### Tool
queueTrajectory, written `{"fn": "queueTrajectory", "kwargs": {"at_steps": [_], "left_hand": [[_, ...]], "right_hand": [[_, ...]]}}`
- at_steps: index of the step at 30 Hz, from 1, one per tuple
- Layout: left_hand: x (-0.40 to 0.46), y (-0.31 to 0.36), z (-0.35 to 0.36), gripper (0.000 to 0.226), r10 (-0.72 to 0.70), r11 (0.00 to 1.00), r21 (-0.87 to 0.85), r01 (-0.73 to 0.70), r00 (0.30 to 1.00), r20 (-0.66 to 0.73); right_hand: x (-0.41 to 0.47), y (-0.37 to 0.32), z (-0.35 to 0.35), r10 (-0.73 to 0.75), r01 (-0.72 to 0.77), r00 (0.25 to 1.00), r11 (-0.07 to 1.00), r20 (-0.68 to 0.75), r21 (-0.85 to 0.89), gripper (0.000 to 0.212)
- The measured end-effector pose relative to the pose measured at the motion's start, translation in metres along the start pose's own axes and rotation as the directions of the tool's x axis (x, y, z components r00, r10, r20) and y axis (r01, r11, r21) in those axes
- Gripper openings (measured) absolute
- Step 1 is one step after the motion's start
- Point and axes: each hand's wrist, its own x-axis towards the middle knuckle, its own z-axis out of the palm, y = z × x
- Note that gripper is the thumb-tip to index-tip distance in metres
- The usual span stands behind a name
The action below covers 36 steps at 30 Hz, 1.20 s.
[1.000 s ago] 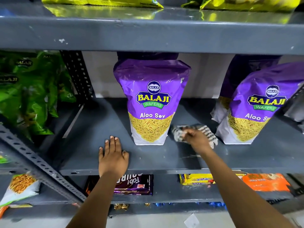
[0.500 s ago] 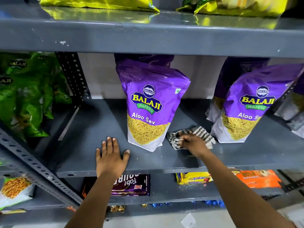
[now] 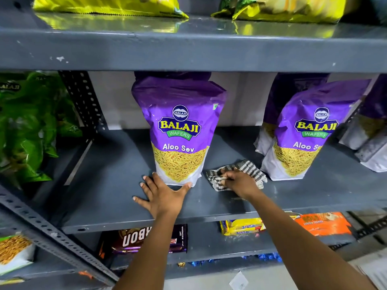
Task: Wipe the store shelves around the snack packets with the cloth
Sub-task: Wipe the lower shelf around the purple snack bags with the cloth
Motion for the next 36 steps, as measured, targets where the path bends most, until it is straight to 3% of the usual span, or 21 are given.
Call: {"fn": "queueTrajectory", "kwargs": {"at_steps": [2, 5, 8, 13, 16, 20, 26, 30, 36], "left_hand": [[0.000, 0.003, 0.005, 0.112, -0.009, 1.000, 0.007, 0.009, 0.999, -0.037], [0.002, 0.003, 0.009, 0.106, -0.005, 0.999, 0.044, 0.008, 0.998, -0.064], [0.002, 0.003, 0.010, 0.105, -0.008, 0.998, 0.069, 0.013, 0.998, -0.066], [0.002, 0.002, 0.010, 0.104, -0.007, 0.996, 0.092, 0.012, 0.998, -0.057], [0.001, 0.002, 0.009, 0.102, 0.004, 0.997, 0.077, 0.000, 0.998, -0.060], [-0.003, -0.001, 0.006, 0.098, 0.039, 0.996, 0.077, -0.036, 0.999, -0.037], [-0.009, -0.019, -0.002, 0.081, 0.147, 0.916, 0.363, -0.171, 0.985, 0.093], [-0.013, -0.016, -0.004, 0.081, 0.137, 0.910, 0.377, -0.171, 0.984, 0.115], [-0.013, -0.018, -0.004, 0.077, 0.157, 0.915, 0.358, -0.185, 0.982, 0.107]], "right_hand": [[0.007, -0.004, -0.003, 0.001, 0.002, 0.999, 0.998, -0.048, 0.062, 0.008], [0.027, -0.015, -0.006, 0.008, 0.014, 0.985, 0.991, -0.170, 0.132, 0.010], [0.036, -0.028, 0.005, -0.038, 0.034, 0.994, 0.999, -0.100, -0.043, 0.030], [0.006, -0.021, 0.014, -0.053, 0.043, 0.997, 0.986, -0.056, -0.161, 0.040], [-0.019, -0.006, 0.009, -0.050, 0.050, 0.999, 0.985, 0.004, -0.166, 0.041], [-0.020, -0.013, -0.004, -0.016, 0.012, 0.999, 0.995, -0.042, -0.099, 0.021], [-0.025, -0.030, 0.027, -0.119, 0.120, 0.993, 0.965, 0.018, -0.234, 0.037], [-0.044, 0.002, 0.017, -0.074, 0.067, 0.997, 0.976, -0.028, -0.207, 0.042], [-0.048, 0.006, -0.005, -0.052, 0.040, 0.988, 0.995, -0.148, -0.086, 0.027]]}}
